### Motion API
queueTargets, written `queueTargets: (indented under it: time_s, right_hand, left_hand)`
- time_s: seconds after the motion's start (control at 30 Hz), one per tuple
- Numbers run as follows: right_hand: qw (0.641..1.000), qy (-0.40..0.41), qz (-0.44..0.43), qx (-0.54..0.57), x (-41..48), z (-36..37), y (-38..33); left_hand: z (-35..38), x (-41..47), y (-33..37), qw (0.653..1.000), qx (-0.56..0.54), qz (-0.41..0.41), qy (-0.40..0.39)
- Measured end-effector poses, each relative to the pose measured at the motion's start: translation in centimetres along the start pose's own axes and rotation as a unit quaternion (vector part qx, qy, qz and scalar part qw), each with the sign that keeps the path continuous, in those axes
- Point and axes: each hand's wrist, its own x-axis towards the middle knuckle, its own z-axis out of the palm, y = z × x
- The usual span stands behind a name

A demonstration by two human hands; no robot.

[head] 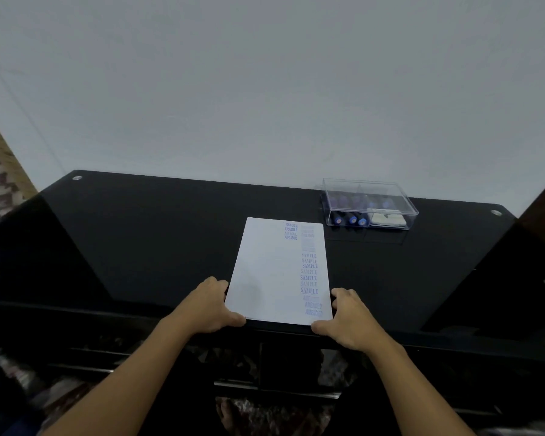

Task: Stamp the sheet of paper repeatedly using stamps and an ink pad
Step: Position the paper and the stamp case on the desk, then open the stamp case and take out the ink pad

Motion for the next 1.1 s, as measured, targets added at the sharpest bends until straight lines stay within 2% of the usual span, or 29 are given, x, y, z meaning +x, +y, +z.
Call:
queueTargets:
  time_s: [0.1, 0.27, 0.4, 0.6, 0.87, 0.97, 1.1]
  right_hand:
    - [1.000, 0.011, 0.006, 0.026, 0.4, -0.5, 0.2]
    - [0.997, 0.048, 0.027, 0.048, 2.1, -1.9, 1.0]
    - [0.995, 0.059, 0.046, 0.064, 4.2, -3.9, 2.3]
    - [0.984, 0.143, 0.072, 0.082, 9.2, -8.8, 3.9]
    - [0.952, 0.293, 0.074, 0.052, 17.0, -15.2, 6.6]
    - [0.948, 0.309, 0.070, 0.034, 19.3, -16.8, 7.5]
    - [0.954, 0.287, 0.069, 0.042, 22.2, -17.8, 8.2]
  left_hand:
    - [-0.4, 0.4, 0.7, 0.999, 0.021, -0.017, 0.025]
    - [-1.1, 2.1, 4.0, 0.993, -0.061, 0.012, 0.097]
    - [-1.7, 4.6, 8.1, 0.988, -0.125, 0.026, 0.087]
    - [-1.9, 10.9, 15.4, 0.967, -0.238, 0.038, 0.087]
    - [-0.9, 20.8, 21.6, 0.956, -0.279, 0.036, 0.084]
    - [-0.4, 23.4, 23.1, 0.959, -0.270, 0.038, 0.074]
    - [0.4, 26.4, 24.3, 0.963, -0.249, 0.054, 0.084]
